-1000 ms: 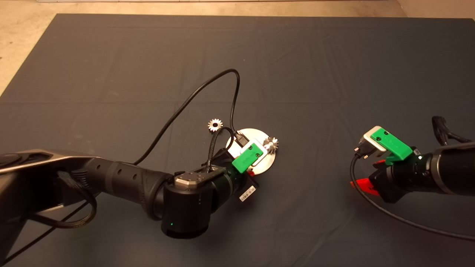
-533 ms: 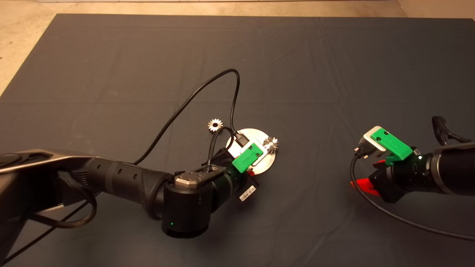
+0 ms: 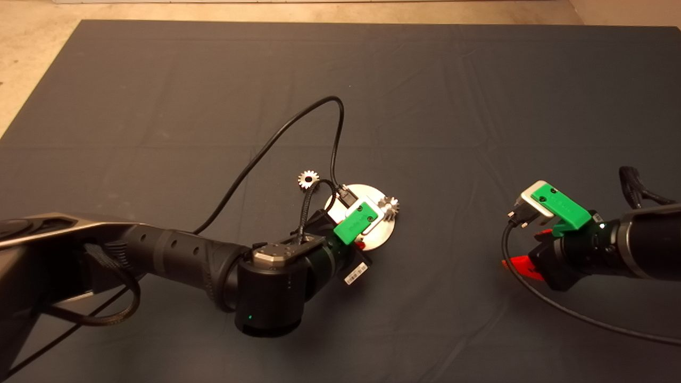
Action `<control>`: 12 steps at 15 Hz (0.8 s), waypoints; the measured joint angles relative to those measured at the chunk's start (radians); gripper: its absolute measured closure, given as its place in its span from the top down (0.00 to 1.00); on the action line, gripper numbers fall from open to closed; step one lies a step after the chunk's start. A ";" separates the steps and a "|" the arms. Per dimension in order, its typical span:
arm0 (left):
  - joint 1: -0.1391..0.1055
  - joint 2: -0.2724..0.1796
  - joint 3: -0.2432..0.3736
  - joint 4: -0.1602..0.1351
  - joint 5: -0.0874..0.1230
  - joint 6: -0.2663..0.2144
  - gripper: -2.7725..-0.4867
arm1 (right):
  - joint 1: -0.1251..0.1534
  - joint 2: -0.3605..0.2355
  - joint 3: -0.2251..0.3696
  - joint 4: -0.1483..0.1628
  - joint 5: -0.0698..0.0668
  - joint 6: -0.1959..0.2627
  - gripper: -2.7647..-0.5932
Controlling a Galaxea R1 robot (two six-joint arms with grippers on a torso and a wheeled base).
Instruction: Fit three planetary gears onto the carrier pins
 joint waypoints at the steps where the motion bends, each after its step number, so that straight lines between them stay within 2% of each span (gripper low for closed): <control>1: 0.001 0.000 -0.013 -0.006 0.001 0.000 0.05 | 0.000 0.000 0.000 0.000 0.000 0.000 0.60; 3: 0.003 -0.001 -0.019 -0.009 0.010 0.000 0.05 | 0.000 0.000 0.000 0.000 0.000 0.000 0.60; 12: 0.003 -0.001 -0.019 -0.010 0.012 0.000 0.05 | 0.000 0.003 0.000 0.000 0.000 0.000 0.60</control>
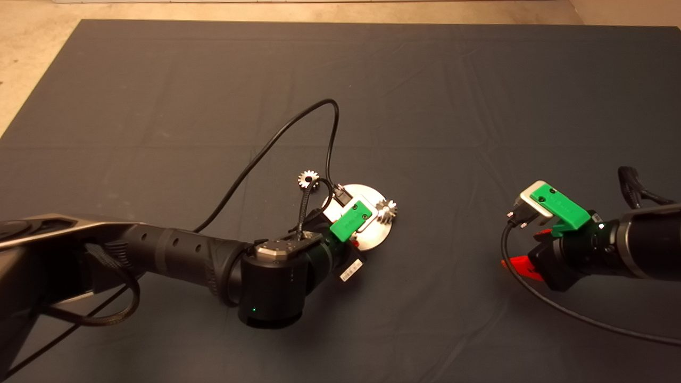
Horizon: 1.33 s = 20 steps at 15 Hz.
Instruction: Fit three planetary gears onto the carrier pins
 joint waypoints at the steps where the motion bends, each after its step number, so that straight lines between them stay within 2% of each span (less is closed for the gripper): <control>1: 0.000 0.000 0.000 0.000 0.001 0.000 0.05 | 0.000 0.000 0.000 0.000 0.000 0.000 0.60; 9: 0.000 0.000 0.000 0.000 0.001 0.000 0.05 | 0.000 0.000 0.000 0.000 0.000 0.000 0.60; 10: 0.000 0.000 0.000 0.000 0.001 0.000 0.09 | 0.000 0.000 0.000 0.000 0.000 0.000 0.60; 14: 0.000 0.000 0.001 0.000 0.001 0.000 0.15 | 0.000 0.000 0.000 0.000 0.000 0.000 0.60; 15: 0.000 0.000 0.001 0.000 0.000 0.000 0.19 | 0.000 0.000 0.000 0.000 0.000 0.000 0.60; 20: 0.000 0.000 0.001 0.000 0.001 0.000 0.20 | 0.000 0.000 0.000 0.000 0.000 0.000 0.60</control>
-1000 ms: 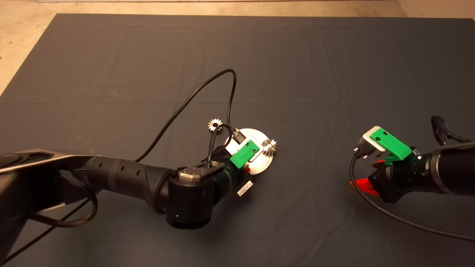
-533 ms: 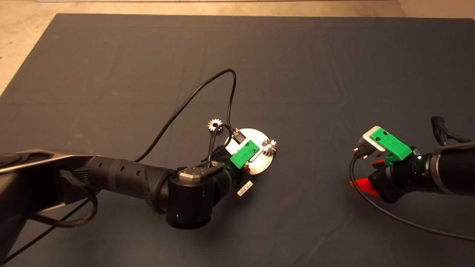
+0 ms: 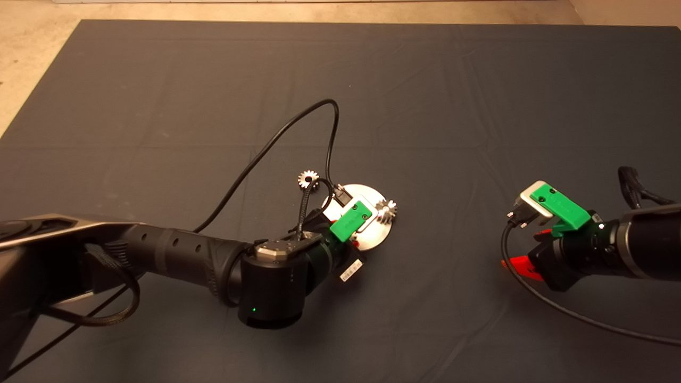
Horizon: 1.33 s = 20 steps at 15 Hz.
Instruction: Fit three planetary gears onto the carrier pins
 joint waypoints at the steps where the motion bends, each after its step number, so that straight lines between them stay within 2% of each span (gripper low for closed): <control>1: 0.000 0.000 0.000 0.000 0.000 0.000 0.20 | 0.000 0.000 0.000 0.000 0.000 0.000 0.60; 5: 0.000 0.000 0.000 0.001 0.000 0.001 0.25 | 0.000 0.000 0.000 0.000 0.000 0.000 0.60; 12: 0.000 0.000 0.004 0.002 0.000 0.001 0.25 | 0.000 0.002 0.000 0.000 0.000 0.000 0.60; 20: 0.000 -0.010 0.066 0.002 0.001 -0.001 0.25 | 0.000 0.002 0.000 0.000 0.000 0.000 0.60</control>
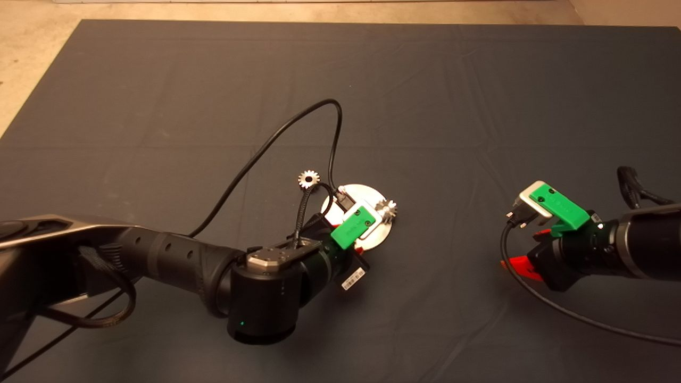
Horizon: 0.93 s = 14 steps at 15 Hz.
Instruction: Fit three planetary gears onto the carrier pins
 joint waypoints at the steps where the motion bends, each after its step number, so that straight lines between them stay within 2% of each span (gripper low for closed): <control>1: 0.000 -0.003 0.006 0.000 0.000 0.000 0.25 | 0.000 0.000 0.000 0.000 0.000 -0.001 0.60; 3: -0.012 -0.004 0.023 -0.002 0.000 -0.011 0.25 | -0.014 0.004 0.000 0.000 0.000 -0.017 0.60; 5: -0.058 -0.019 0.036 -0.019 -0.001 -0.031 0.25 | -0.029 0.008 -0.001 0.000 0.001 -0.027 0.60; 6: -0.091 -0.036 0.037 -0.052 -0.001 -0.039 0.25 | -0.033 0.008 -0.001 0.000 0.000 -0.030 0.60; 7: -0.125 -0.059 0.037 -0.106 -0.001 -0.044 0.25 | -0.036 0.008 -0.001 0.000 0.000 -0.035 0.60; 8: -0.159 -0.090 0.038 -0.172 -0.001 -0.047 0.25 | -0.042 0.008 -0.001 0.000 -0.001 -0.039 0.60; 9: -0.188 -0.130 0.042 -0.226 -0.001 -0.049 0.25 | -0.050 0.008 -0.001 0.000 -0.001 -0.042 0.60; 10: -0.207 -0.180 0.046 -0.261 -0.001 -0.050 0.25 | -0.052 0.008 -0.001 0.000 0.000 -0.043 0.60; 11: -0.220 -0.240 0.048 -0.279 -0.002 -0.050 0.29 | -0.053 0.008 -0.001 0.001 0.000 -0.043 0.60; 14: -0.245 -0.393 0.048 -0.298 0.002 -0.054 0.31 | -0.055 0.008 -0.001 0.000 0.000 -0.045 0.60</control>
